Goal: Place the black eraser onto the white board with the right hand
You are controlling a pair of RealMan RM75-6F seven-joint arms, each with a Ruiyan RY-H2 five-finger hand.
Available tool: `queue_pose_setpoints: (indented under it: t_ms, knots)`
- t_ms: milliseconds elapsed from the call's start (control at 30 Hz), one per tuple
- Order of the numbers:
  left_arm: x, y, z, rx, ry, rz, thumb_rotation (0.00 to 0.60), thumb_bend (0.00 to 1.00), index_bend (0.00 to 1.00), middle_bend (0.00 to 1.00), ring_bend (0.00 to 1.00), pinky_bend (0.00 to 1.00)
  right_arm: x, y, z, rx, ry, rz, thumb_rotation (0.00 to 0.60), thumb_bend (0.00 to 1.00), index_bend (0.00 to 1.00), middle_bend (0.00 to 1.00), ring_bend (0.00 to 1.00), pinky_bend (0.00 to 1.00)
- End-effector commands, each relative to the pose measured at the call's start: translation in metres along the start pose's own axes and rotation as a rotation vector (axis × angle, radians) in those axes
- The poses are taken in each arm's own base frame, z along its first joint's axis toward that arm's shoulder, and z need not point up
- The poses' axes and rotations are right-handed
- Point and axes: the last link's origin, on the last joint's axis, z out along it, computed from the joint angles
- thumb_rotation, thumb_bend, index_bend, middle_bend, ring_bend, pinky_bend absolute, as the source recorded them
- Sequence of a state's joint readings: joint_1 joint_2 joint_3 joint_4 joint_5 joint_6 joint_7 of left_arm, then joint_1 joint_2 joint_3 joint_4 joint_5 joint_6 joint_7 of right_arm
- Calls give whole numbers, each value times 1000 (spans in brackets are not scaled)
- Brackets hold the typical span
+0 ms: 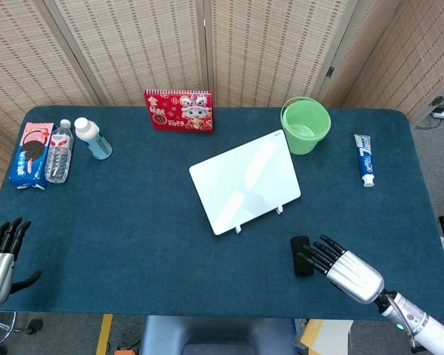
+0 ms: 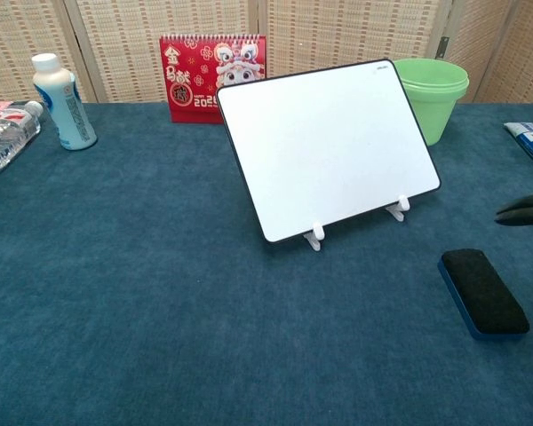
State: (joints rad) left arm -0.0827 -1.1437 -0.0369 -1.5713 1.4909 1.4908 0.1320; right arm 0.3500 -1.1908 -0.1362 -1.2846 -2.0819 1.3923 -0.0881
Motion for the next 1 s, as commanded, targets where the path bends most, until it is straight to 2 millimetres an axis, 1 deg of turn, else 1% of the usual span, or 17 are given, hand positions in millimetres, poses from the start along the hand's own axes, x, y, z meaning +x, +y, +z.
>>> queue_pose_setpoints:
  t_ms: [33,133,333,500,700,1000]
  knots:
    - [-5,3,-1,-10,-22,15,600,194,0,73,39,54,-8,5,5,89,-30,-70,600,248,122,208,214,177]
    - [-7,3,-1,-3,-26,21,600,194,0,73,39,54,-15,11,12,115,-49,-144,600,249,152,231,221,178]
    - [-8,2,1,13,-27,24,600,194,0,73,39,54,-24,20,27,146,-56,-238,600,249,153,232,221,178]
    - [-7,6,0,-18,-59,-18,600,196,0,73,40,55,-32,19,37,179,-22,-310,600,249,153,232,221,178]
    - [-2,1,0,-4,-33,-18,600,195,0,73,40,55,-43,14,52,204,15,-320,600,248,153,232,237,178]
    - [2,3,-5,-26,-27,-35,600,195,0,73,40,55,-53,13,62,207,21,-329,600,249,153,241,252,178]
